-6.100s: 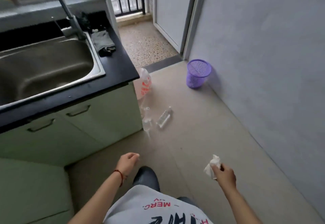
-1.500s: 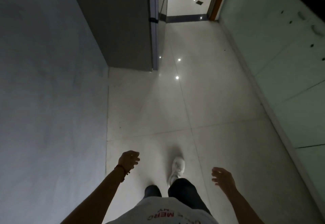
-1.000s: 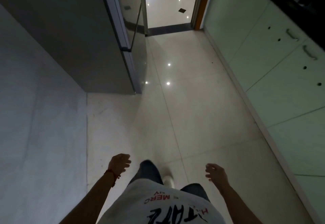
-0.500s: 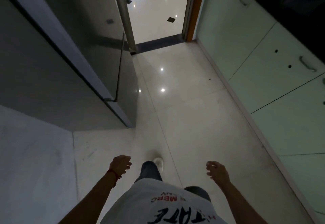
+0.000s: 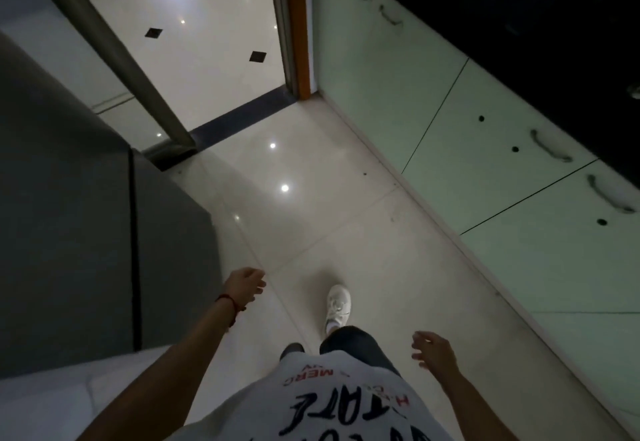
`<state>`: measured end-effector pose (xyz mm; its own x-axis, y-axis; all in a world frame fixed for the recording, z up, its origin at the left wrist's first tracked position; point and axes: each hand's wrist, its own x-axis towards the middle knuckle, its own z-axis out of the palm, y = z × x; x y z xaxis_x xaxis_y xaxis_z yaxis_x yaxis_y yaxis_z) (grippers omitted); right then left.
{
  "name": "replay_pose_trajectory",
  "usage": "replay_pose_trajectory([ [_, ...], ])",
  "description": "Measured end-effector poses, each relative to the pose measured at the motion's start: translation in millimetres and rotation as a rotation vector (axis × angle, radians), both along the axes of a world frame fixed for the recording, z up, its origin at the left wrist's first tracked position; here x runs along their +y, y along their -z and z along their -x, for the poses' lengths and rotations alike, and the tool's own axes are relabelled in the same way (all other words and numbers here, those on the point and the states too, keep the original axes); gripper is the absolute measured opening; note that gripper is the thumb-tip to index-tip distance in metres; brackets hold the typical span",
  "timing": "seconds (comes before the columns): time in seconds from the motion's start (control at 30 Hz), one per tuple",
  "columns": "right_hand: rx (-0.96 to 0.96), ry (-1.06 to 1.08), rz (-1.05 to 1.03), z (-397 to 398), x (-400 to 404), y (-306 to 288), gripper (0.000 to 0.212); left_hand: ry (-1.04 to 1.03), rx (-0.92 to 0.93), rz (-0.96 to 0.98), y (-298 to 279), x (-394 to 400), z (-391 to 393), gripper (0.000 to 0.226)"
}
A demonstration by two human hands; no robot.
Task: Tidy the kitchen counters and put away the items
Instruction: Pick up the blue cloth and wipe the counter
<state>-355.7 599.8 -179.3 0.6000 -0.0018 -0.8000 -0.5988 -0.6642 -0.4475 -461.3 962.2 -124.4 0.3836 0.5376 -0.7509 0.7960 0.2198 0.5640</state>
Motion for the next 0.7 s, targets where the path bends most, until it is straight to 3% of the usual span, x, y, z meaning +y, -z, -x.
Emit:
replay_pose_trajectory([
  [0.43, -0.165, 0.114, -0.238, -281, 137, -61, 0.006, 0.052, 0.018, 0.043, -8, 51, -209, 0.029],
  [0.7, -0.18, 0.246, -0.209, -399, 174, -68, 0.008, 0.159, -0.005, 0.041, -5, 105, -379, 0.029],
])
